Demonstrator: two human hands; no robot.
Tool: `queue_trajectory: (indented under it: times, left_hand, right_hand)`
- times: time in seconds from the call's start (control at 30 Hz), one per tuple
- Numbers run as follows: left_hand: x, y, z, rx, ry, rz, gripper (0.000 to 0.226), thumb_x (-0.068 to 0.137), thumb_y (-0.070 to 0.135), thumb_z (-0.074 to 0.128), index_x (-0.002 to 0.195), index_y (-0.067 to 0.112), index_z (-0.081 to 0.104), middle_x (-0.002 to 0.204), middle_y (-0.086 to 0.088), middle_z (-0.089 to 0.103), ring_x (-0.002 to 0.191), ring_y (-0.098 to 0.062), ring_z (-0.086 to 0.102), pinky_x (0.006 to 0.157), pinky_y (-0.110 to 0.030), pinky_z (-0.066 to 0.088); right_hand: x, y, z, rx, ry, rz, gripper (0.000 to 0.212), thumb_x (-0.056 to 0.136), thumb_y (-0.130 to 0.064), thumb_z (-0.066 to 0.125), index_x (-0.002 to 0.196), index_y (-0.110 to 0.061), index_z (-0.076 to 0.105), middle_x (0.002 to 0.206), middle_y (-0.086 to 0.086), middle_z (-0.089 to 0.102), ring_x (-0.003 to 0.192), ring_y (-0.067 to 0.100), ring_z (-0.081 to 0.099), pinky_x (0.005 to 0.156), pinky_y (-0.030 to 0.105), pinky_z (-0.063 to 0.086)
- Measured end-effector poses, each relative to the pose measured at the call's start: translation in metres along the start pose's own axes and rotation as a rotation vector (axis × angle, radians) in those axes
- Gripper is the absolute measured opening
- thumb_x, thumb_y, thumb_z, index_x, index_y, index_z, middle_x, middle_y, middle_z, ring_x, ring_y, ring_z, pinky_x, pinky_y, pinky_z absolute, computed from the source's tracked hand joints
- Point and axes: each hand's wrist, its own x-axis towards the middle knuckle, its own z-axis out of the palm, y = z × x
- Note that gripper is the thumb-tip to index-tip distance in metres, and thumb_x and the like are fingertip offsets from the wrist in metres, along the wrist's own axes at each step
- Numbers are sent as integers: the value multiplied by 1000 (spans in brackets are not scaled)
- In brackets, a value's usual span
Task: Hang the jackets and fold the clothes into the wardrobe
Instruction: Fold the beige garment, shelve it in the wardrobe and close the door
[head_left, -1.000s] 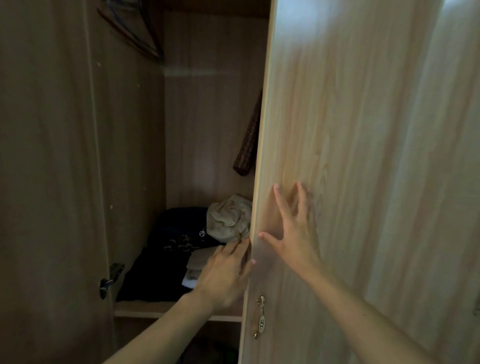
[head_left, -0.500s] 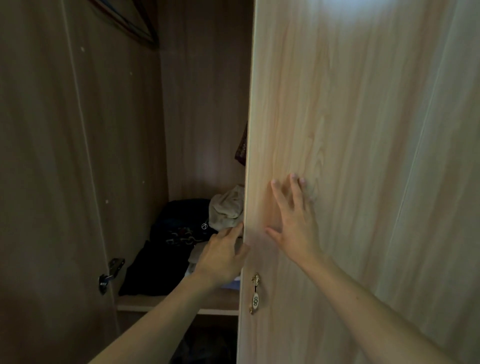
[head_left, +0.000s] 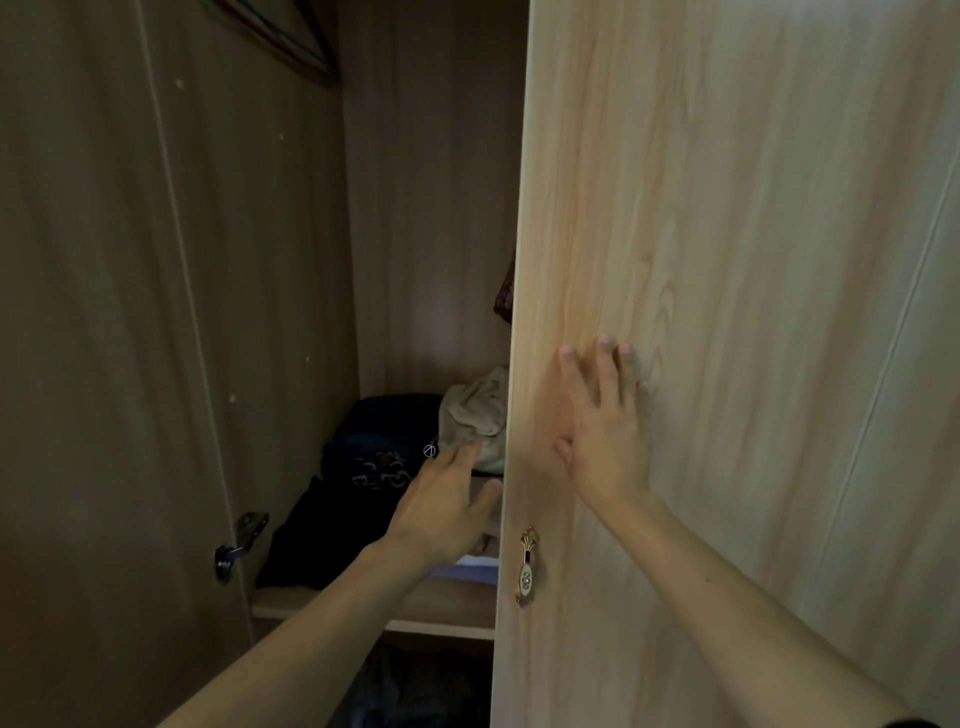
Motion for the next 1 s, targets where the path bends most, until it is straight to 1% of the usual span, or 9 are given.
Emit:
queue_trajectory:
  times: [0.13, 0.27, 0.33, 0.47, 0.53, 0.63, 0.83, 0.93, 1.0]
  left_hand:
    - [-6, -1, 3, -4, -22, -19, 64, 101, 47, 44, 156, 22, 23, 159, -2, 29, 145, -23, 27, 116, -37, 30]
    - [-20, -2, -7, -14, -8, -6, 63, 100, 46, 46, 155, 22, 23, 157, -2, 32, 143, -22, 30, 116, -39, 31]
    - [-27, -2, -17, -42, 23, 14, 63, 100, 46, 47, 154, 25, 24, 154, -2, 36, 140, -22, 33, 113, -40, 34]
    - [-48, 1, -35, -25, 59, 36, 64, 101, 45, 46, 156, 23, 21, 158, -2, 31, 144, -23, 29, 115, -38, 31]
    - [-59, -1, -43, -22, 77, 49, 64, 101, 44, 46, 156, 24, 20, 158, -1, 30, 145, -22, 28, 116, -37, 31]
    - [-73, -13, -50, -5, 86, 64, 64, 101, 44, 45, 156, 24, 19, 158, -1, 31, 144, -22, 29, 115, -37, 32]
    - [-100, -33, -45, -67, 57, 65, 65, 100, 46, 45, 156, 27, 19, 157, 1, 32, 143, -22, 30, 113, -38, 35]
    - [-117, -29, -37, -79, 32, 63, 64, 100, 47, 46, 156, 26, 21, 157, 1, 33, 143, -21, 30, 114, -38, 34]
    - [-129, -22, -35, -73, 18, 59, 64, 100, 48, 46, 155, 27, 23, 157, 1, 33, 143, -21, 31, 113, -38, 35]
  right_hand:
    - [0, 1, -1, -33, -33, -8, 116, 69, -26, 86, 157, -26, 10, 164, 15, 3, 150, 39, 1, 115, 58, 20]
    - [-6, 8, -13, 1, -93, -39, 114, 67, -28, 87, 155, -26, 15, 163, 12, 5, 151, 35, 3, 116, 55, 29]
    - [-12, 9, -21, 48, -125, -55, 107, 68, -29, 87, 152, -26, 20, 162, 9, 6, 150, 32, 7, 115, 52, 32]
    - [-30, 2, -32, 230, -78, -1, 96, 80, -27, 78, 152, -22, 16, 161, 11, 11, 147, 31, 21, 115, 47, 33]
    - [-38, -3, -39, 269, -50, -5, 88, 85, -29, 73, 154, -17, 19, 162, 12, 14, 147, 31, 20, 117, 46, 29]
    - [-53, -14, -53, 313, -53, -27, 82, 87, -31, 70, 153, -16, 24, 161, 11, 18, 147, 29, 20, 117, 45, 27]
    - [-89, -40, -81, 350, -133, 66, 80, 89, -35, 68, 153, -21, 22, 161, 6, 17, 147, 24, 20, 117, 41, 27]
    - [-115, -42, -91, 357, -218, 117, 81, 89, -38, 67, 153, -24, 20, 161, 4, 15, 147, 23, 18, 118, 43, 29]
    - [-130, -38, -100, 368, -265, 107, 81, 89, -38, 67, 153, -24, 20, 161, 4, 15, 148, 23, 17, 118, 44, 28]
